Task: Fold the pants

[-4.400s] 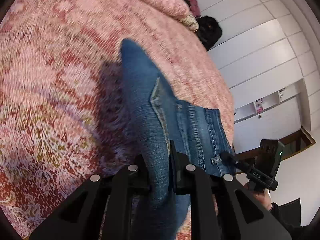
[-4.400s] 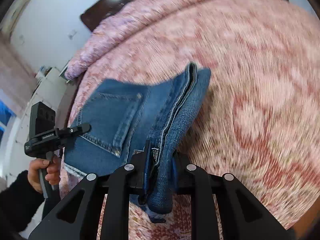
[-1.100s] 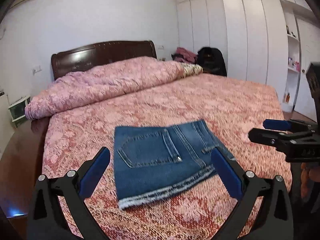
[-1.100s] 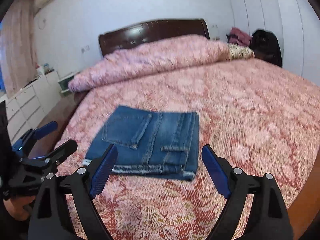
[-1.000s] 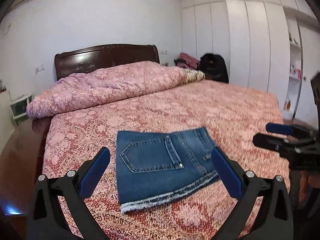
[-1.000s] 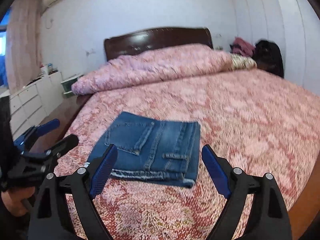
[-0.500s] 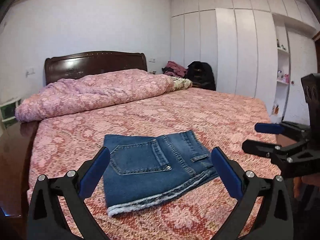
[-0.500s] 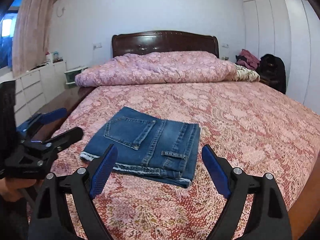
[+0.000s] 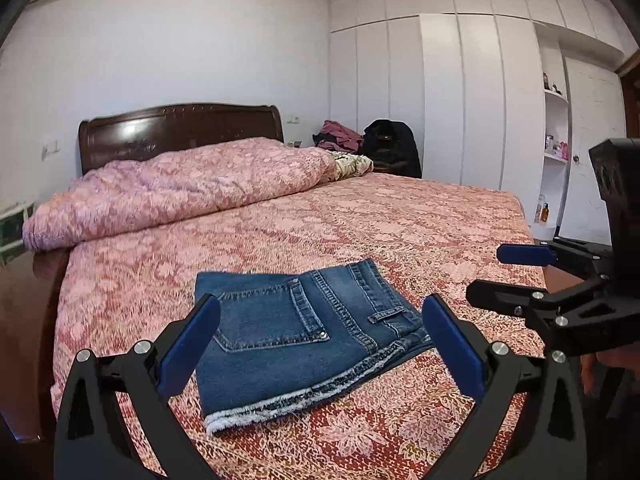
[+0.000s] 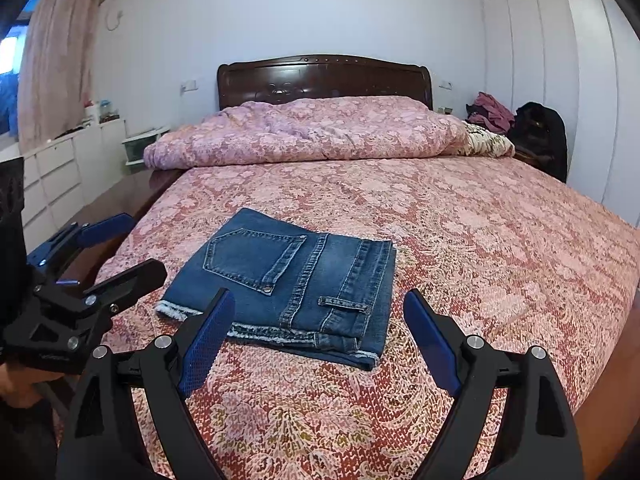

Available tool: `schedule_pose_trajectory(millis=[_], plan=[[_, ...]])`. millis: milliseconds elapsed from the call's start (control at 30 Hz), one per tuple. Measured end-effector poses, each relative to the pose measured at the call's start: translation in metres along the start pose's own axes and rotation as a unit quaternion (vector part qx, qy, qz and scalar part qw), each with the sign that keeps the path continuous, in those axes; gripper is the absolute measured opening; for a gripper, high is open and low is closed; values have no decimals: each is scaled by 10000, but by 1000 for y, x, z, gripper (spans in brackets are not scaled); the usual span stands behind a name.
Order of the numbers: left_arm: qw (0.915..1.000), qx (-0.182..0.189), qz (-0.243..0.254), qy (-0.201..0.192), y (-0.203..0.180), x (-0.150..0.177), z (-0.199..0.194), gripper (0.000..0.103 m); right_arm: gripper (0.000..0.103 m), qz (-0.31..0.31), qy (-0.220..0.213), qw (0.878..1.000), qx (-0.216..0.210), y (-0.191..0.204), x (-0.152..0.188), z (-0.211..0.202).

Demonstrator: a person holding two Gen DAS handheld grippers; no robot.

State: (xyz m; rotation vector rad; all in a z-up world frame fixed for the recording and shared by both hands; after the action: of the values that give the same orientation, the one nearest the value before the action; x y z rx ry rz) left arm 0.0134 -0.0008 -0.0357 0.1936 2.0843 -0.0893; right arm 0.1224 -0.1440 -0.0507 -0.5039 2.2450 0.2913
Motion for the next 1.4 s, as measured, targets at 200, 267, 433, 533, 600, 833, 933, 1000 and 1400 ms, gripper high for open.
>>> schedule_pose_trajectory(millis=[200,267,433,533,600,833,933,1000,1400], plan=[[9999,14,141,-39,-7,-4,0,101,88,34,-11,10000,-22,-1,0,0],[9999,20,119,1,-7,-3,1,101,88,25,-12,10000,-31,-1,0,0],[10000,-16,68,5,-5,-4,1,101,88,20,32,10000,-53,-1,0,1],[10000,-8,54,25,-4,-4,2,101,88,23,25,10000,-60,0,-1,1],[10000,-3,61,26,-4,-4,2,101,88,15,37,10000,-57,0,-1,2],[10000,-27,0,23,-2,-3,1,101,88,37,62,9999,-71,-1,0,3],[10000,-30,-15,39,-1,-3,1,101,88,46,51,10000,-70,-1,1,3],[10000,-29,-21,40,0,-4,2,101,88,41,58,10000,-67,-1,1,3],[10000,-18,-25,60,1,-3,3,101,88,53,80,9999,-77,0,2,3]])
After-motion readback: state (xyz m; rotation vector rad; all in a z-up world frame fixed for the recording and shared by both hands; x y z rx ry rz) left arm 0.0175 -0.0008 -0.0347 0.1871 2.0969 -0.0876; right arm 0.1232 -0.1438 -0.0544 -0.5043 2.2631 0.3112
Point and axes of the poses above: each gripper's, at about its wrist camera, not at the fingertips, and z roughly the way its jaws point, y to its left, x to its underside, the point moved 4 cm from there along z, roughly the way its jaws point, and after that the axes turned 10 degrees about y, right-handed, at the moved point
